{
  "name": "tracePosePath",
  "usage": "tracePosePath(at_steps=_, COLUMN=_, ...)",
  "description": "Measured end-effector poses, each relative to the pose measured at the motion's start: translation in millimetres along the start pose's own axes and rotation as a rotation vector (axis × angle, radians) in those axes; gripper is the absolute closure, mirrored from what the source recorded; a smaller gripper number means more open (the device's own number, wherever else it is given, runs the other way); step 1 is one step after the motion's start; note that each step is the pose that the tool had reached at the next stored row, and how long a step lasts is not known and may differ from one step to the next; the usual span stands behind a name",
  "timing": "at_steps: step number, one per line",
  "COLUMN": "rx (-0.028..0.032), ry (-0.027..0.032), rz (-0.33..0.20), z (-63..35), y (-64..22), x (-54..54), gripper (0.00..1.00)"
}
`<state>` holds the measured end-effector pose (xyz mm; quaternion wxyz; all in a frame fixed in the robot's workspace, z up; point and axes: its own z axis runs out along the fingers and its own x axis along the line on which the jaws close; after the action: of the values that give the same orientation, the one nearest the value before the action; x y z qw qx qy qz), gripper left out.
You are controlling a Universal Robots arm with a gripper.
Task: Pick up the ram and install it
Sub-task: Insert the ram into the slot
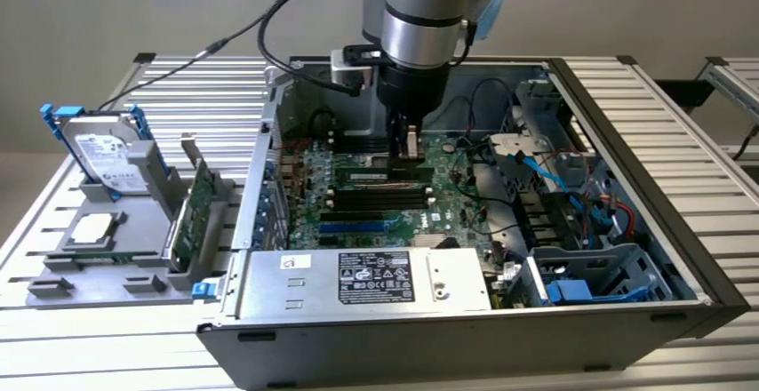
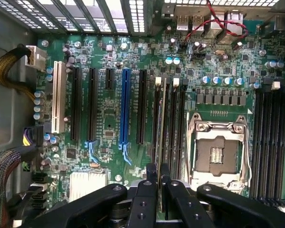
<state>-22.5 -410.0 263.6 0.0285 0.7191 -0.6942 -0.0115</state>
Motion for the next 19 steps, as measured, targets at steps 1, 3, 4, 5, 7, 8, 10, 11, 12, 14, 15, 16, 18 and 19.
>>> tracePosePath(at_steps=1, rx=0.0, ry=0.0001, rz=0.0, z=1.8, y=-0.3, x=0.5, gripper=0.86)
tracePosePath(at_steps=3, rx=0.0, ry=0.0001, rz=0.0, z=5.3, y=-0.7, x=2.1, gripper=0.86)
tracePosePath(at_steps=4, rx=0.0, ry=0.0001, rz=-0.001, z=7.2, y=-0.8, x=2.9, gripper=0.86)
tracePosePath(at_steps=5, rx=0.0, ry=0.0002, rz=-0.002, z=9.1, y=-1.0, x=3.5, gripper=0.86)
tracePosePath(at_steps=7, rx=0.0, ry=0.0003, rz=-0.004, z=12.7, y=-1.1, x=3.7, gripper=0.86)
tracePosePath(at_steps=8, rx=0.0001, ry=0.0004, rz=-0.007, z=14.5, y=-1.3, x=3.6, gripper=0.86)
tracePosePath(at_steps=10, rx=0.0003, ry=0.0009, rz=-0.014, z=18.1, y=-1.6, x=3.5, gripper=0.86)
tracePosePath(at_steps=11, rx=0.0006, ry=0.0011, rz=-0.017, z=19.9, y=-1.7, x=3.5, gripper=0.86)
tracePosePath(at_steps=12, rx=0.0011, ry=0.0013, rz=-0.02, z=21.7, y=-1.8, x=3.5, gripper=0.86)
tracePosePath(at_steps=14, rx=0.0027, ry=0.0014, rz=-0.023, z=25.3, y=-1.8, x=3.2, gripper=0.86)
tracePosePath(at_steps=15, rx=0.0039, ry=0.0013, rz=-0.023, z=27.3, y=-1.8, x=2.9, gripper=0.86)
tracePosePath(at_steps=16, rx=0.0052, ry=0.0013, rz=-0.023, z=29.1, y=-1.5, x=2.1, gripper=0.86)
tracePosePath(at_steps=18, rx=0.0064, ry=0.0015, rz=-0.023, z=30.7, y=0.0, x=0.9, gripper=0.86)
tracePosePath(at_steps=19, rx=0.0065, ry=0.0016, rz=-0.023, z=30.7, y=0.5, x=0.9, gripper=0.86)
